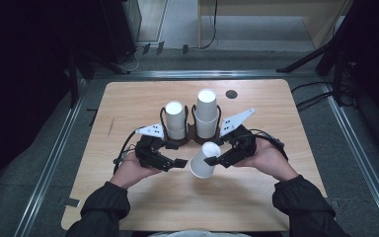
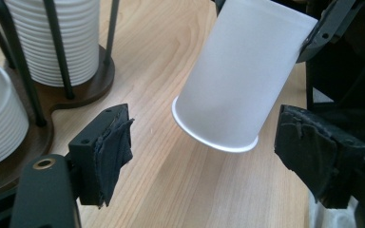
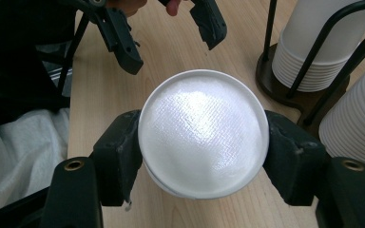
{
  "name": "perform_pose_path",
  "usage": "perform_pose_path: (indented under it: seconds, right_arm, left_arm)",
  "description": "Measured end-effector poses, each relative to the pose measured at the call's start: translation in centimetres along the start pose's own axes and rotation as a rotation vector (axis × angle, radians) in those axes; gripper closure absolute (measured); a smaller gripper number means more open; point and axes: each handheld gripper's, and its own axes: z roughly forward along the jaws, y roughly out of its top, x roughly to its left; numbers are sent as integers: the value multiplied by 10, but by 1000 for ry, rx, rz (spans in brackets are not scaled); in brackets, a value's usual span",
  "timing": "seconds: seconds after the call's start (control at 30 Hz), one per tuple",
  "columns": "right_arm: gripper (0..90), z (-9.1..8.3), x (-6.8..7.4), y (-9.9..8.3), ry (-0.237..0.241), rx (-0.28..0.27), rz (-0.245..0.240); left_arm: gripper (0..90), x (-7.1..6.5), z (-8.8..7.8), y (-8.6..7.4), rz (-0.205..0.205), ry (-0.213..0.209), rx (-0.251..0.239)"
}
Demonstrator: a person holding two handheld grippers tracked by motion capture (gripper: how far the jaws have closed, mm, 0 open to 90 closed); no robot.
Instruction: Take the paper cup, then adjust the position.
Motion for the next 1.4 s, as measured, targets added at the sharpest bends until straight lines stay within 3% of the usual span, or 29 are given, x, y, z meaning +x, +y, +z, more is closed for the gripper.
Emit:
perform_pose_path:
  seconds: [0.17,0.4,1.1,1.4]
  right_arm:
    - [350,3,-1,-1,10,3,17]
    - [350,4,-2,6,24,-9,21]
    - [351,7,-4,14,39,-25,20]
    - [351,11,-2,18,61,-36,22]
  left_arm:
    - [197,-1,9,-1,25,-13,33]
    - [199,-1,15,0,33,-35,18]
    - [183,-2,31,0,39,-66,43]
    - [188,-6,34,1,73,-75,35]
